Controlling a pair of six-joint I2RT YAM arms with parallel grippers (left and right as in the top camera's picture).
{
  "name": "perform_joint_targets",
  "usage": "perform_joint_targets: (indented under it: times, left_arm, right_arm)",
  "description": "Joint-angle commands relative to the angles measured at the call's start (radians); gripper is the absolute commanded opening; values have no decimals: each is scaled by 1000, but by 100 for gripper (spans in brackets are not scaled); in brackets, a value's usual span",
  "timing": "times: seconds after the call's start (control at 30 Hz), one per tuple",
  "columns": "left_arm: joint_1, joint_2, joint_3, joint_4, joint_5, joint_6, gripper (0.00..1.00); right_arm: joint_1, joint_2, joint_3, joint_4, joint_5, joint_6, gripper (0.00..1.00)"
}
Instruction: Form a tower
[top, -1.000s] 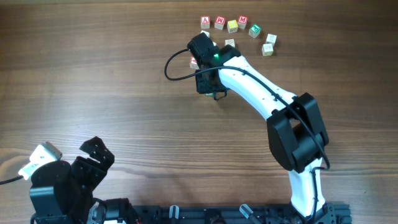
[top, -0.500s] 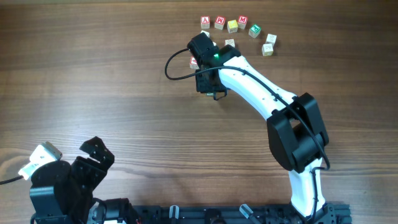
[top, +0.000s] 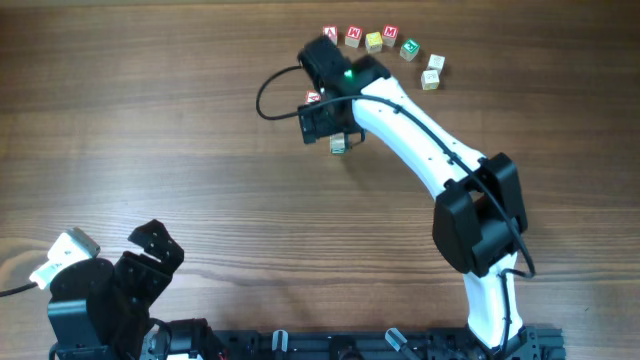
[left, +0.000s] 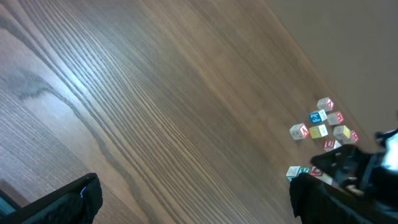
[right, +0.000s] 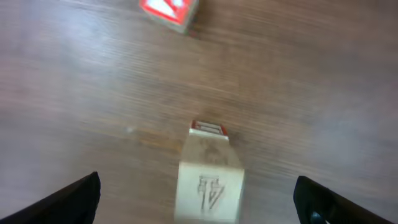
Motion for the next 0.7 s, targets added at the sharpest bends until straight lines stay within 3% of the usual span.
perform_joint_targets:
  times: [0.0,0.27,0.4,0.53,0.67]
  left_arm:
    - [-5,-4,-1,3,8,-2,100]
    - [-5,-4,-1,3,8,-2,100]
    - [-5,-4,-1,3,8,-2,100]
    - [-5,-4,-1,3,8,-2,100]
    - [-5,-4,-1,3,8,-2,100]
  right_arm:
    - [-1,6,138,-69,-17,-392,100]
    - [-2,6,151,-134,-36,-804,100]
    - [-21,7,145,-215,-226,-1150,100]
    - [-92,10,142,-231,-414,-1239,100]
    - [-114,64,142,-232,-385,-1293,100]
